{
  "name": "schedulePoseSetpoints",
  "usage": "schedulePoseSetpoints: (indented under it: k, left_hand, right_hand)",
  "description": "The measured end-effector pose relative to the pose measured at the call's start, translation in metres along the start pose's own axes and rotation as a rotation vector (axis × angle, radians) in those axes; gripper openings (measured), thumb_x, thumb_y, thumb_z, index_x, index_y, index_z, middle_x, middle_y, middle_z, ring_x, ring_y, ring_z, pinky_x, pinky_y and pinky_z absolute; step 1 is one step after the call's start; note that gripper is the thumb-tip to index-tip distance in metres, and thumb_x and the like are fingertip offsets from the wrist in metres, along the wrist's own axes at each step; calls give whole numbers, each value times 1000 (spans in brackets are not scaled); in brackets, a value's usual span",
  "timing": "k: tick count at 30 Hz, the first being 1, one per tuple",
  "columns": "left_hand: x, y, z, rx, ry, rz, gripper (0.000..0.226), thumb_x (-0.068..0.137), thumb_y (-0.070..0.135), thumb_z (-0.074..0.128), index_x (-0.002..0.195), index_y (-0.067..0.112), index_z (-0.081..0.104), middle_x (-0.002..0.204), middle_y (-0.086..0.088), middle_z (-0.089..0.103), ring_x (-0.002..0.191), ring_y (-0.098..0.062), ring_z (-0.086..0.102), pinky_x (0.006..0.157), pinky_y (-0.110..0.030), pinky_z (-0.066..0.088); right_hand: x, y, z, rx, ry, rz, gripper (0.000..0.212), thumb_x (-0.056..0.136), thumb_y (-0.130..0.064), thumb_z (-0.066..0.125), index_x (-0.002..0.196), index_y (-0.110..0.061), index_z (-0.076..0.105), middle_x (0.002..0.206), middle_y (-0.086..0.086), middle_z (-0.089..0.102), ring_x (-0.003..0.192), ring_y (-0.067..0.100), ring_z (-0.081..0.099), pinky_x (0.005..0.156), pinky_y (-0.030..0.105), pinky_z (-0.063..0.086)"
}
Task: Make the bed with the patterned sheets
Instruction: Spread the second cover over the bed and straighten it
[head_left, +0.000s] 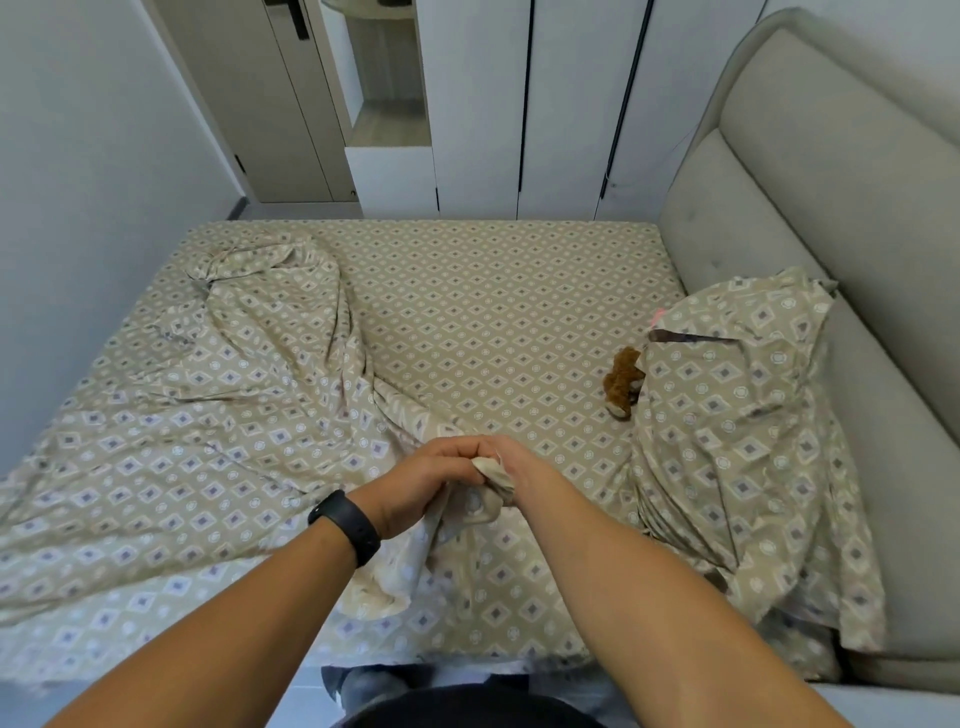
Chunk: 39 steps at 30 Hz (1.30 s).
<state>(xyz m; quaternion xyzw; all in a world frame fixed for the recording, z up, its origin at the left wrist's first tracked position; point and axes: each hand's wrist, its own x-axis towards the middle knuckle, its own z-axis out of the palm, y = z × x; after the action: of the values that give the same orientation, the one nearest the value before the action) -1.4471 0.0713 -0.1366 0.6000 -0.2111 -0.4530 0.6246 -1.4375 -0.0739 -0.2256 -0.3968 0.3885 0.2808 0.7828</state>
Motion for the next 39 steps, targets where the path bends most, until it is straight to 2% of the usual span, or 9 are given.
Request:
schedulePoseSetpoints:
  k: [8, 11, 14, 19, 23, 28, 33, 36, 39]
  left_hand:
    - [-5, -3, -26, -129, -47, -230, 31, 87, 30, 54, 107, 7, 62, 89, -8, 60, 77, -20, 56, 68, -30, 42]
    - [19, 5, -28, -12, 157, -342, 43, 97, 53, 49, 117, 17, 63, 85, -4, 60, 67, -19, 51, 61, -32, 38]
    - [54, 31, -25, -141, 517, -273, 55, 99, 60, 47, 124, 12, 58, 92, -8, 66, 73, -24, 61, 61, -30, 50]
    - [121, 48, -24, -284, 580, -321, 46, 100, 54, 53, 108, 9, 59, 88, -10, 65, 65, -21, 66, 45, -24, 51]
    - [151, 26, -14, -195, 684, -418, 21, 103, 5, 35, 85, 9, 46, 75, -9, 44, 47, -16, 47, 40, -20, 41]
    - [166, 27, 32, -49, 493, -381, 24, 95, 9, 38, 73, 16, 36, 62, -5, 36, 44, -16, 38, 41, -24, 24]
    - [158, 49, 87, -135, -56, -326, 31, 94, 13, 48, 67, 13, 62, 65, -5, 60, 58, -18, 59, 60, -28, 52]
    - [153, 37, 79, -128, -190, -372, 23, 86, 13, 51, 98, 4, 68, 93, -13, 69, 89, -27, 65, 82, -36, 57]
    - [145, 8, 56, -40, -205, -473, 19, 85, 17, 51, 96, 5, 60, 83, -11, 64, 74, -23, 61, 67, -31, 52]
  right_hand:
    - [-30, -76, -23, 44, 549, -544, 32, 100, -38, 57, 85, -9, 58, 86, 6, 62, 84, 25, 61, 80, 35, 51]
    - [-81, -93, -19, 41, 614, -949, 30, 102, -32, 56, 80, -11, 56, 78, 2, 55, 71, 15, 51, 62, 19, 43]
    - [-124, -83, -21, 41, 660, -1223, 41, 99, -25, 57, 61, -19, 44, 60, -4, 40, 59, 13, 35, 52, 28, 32]
    - [-153, -36, -41, -222, 624, -1447, 40, 85, -2, 57, 50, -6, 38, 48, -10, 31, 48, 5, 26, 44, 23, 21]
    - [-144, -11, -80, -413, 577, -1264, 39, 85, -7, 55, 51, -11, 37, 49, 0, 29, 47, 8, 25, 47, 26, 19]
    - [-129, 1, -151, -911, 663, -485, 45, 99, -44, 48, 64, -16, 51, 64, 1, 50, 62, 18, 48, 60, 30, 35]
    - [-111, -29, -160, -216, 505, -630, 51, 97, -64, 44, 115, -26, 71, 114, 1, 74, 104, 18, 68, 93, 40, 54]
    - [-93, -41, -151, -85, 261, -475, 69, 89, -78, 46, 123, -23, 71, 113, 5, 75, 107, 21, 70, 89, 37, 56]
    - [-76, -35, -137, -180, 97, -279, 53, 99, -55, 52, 99, -9, 78, 91, 13, 75, 88, 26, 71, 80, 39, 55]
